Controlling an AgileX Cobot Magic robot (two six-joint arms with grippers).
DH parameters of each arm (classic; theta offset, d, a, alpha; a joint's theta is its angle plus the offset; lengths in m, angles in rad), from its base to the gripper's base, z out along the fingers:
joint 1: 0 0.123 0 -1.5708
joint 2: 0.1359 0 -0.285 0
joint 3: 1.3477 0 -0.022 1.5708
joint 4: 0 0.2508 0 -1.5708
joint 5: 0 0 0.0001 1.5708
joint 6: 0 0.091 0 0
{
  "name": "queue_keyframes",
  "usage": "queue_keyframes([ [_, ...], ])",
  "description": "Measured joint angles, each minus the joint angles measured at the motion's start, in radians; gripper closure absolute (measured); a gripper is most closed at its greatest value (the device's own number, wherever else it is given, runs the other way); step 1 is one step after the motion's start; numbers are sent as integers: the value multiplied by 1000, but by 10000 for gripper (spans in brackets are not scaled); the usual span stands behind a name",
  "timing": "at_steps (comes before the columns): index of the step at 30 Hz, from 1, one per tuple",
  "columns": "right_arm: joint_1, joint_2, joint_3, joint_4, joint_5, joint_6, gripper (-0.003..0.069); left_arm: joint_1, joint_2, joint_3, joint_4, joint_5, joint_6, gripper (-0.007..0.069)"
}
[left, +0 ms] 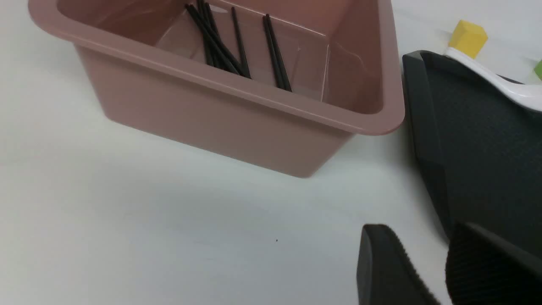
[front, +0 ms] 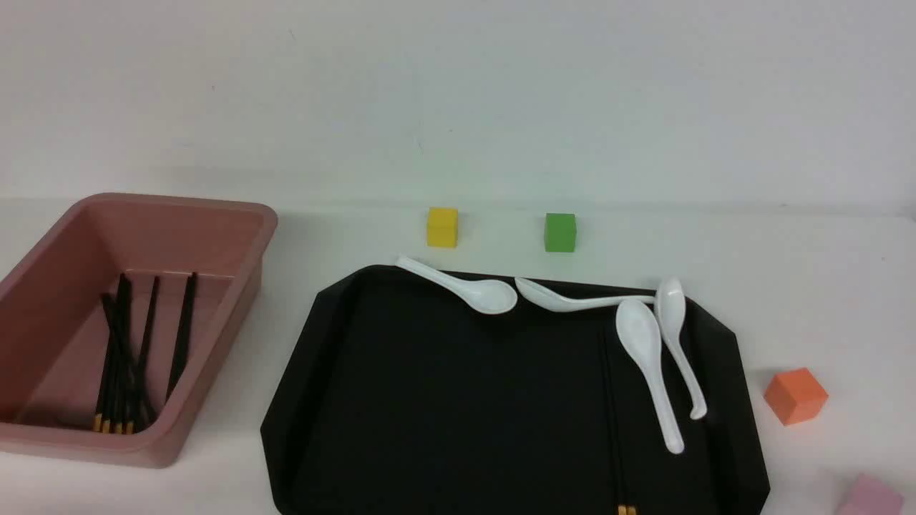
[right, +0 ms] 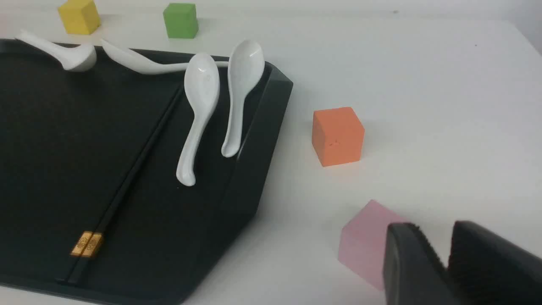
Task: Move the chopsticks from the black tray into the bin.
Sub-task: Use the right arm to grab a pair of chopsticks
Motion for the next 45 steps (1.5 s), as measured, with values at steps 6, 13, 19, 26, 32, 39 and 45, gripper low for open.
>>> queue_keyframes([
  [6,0,0,0,0,0,0,478,0,0,0,0,0,0,386],
  [13,0,0,0,0,0,0,471,0,0,0,0,0,0,386],
  [19,0,0,0,0,0,0,465,0,0,0,0,0,0,386],
  [26,0,0,0,0,0,0,456,0,0,0,0,0,0,386],
  [32,0,0,0,0,0,0,453,0,0,0,0,0,0,386],
  [39,0,0,0,0,0,0,453,0,0,0,0,0,0,386],
  [45,0,0,0,-1,0,0,453,0,0,0,0,0,0,388],
])
